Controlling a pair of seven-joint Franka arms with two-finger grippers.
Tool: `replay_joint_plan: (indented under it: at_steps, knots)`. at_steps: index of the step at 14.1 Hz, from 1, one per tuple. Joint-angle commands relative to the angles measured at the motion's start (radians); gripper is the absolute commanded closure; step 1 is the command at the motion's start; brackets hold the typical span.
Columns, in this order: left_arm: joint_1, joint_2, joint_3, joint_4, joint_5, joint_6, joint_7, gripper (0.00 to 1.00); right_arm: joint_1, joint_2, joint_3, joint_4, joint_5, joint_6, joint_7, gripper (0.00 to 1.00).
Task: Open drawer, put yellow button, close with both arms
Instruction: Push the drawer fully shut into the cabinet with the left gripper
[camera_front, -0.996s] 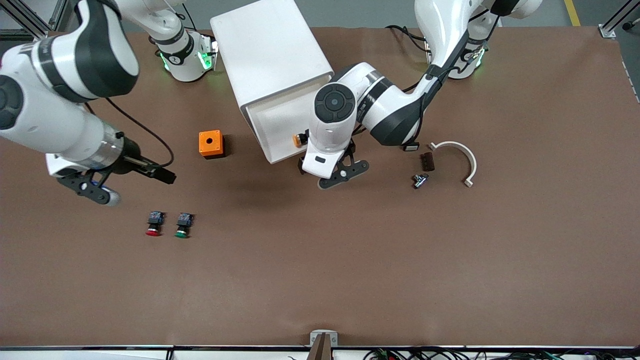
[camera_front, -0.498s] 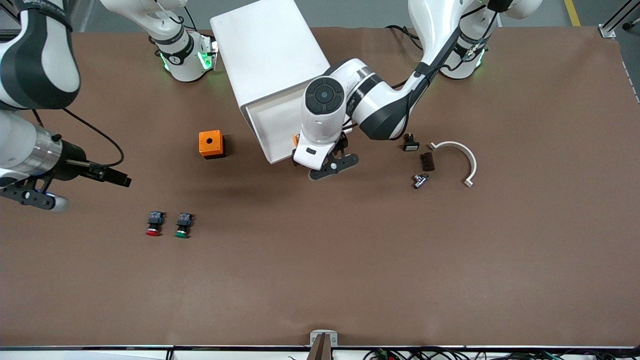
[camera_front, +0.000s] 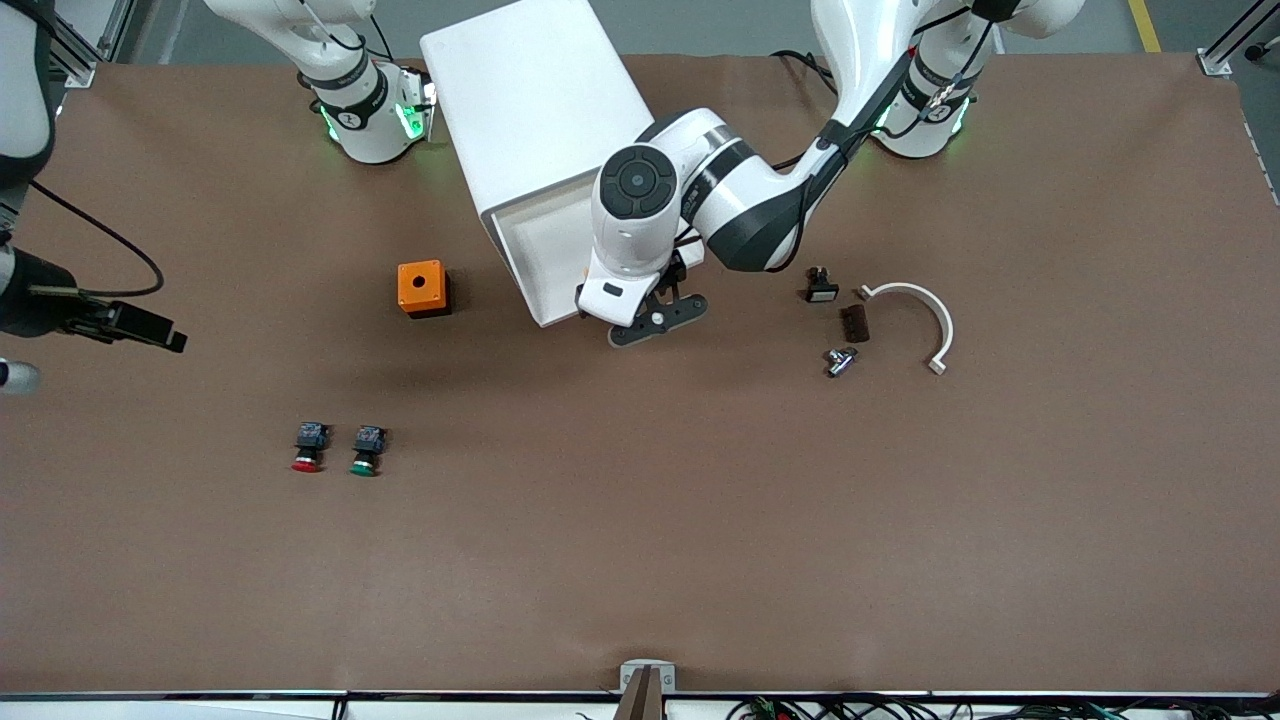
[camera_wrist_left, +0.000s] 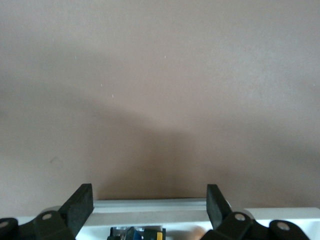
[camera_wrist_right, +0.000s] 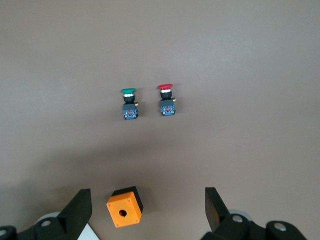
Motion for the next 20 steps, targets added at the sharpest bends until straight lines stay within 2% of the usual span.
replay_joint_plan:
  at_steps: [1,6,11,20]
  knots:
    - [0.001,-0.033,-0.013,-0.042,-0.076,-0.017,-0.024,0.00,-0.012,-0.057,0.019,-0.018,-0.012,-0.026,0.003,0.00]
    - [0.001,-0.030,-0.034,-0.048,-0.136,-0.031,-0.077,0.00,0.008,-0.115,0.028,-0.024,-0.031,-0.060,0.061,0.00]
    - [-0.002,-0.024,-0.052,-0.062,-0.232,-0.032,-0.125,0.00,0.032,-0.192,0.029,-0.091,-0.052,-0.051,0.096,0.00]
    - [-0.013,-0.017,-0.080,-0.107,-0.361,-0.032,-0.145,0.00,0.034,-0.241,0.031,-0.159,-0.067,0.000,0.096,0.00]
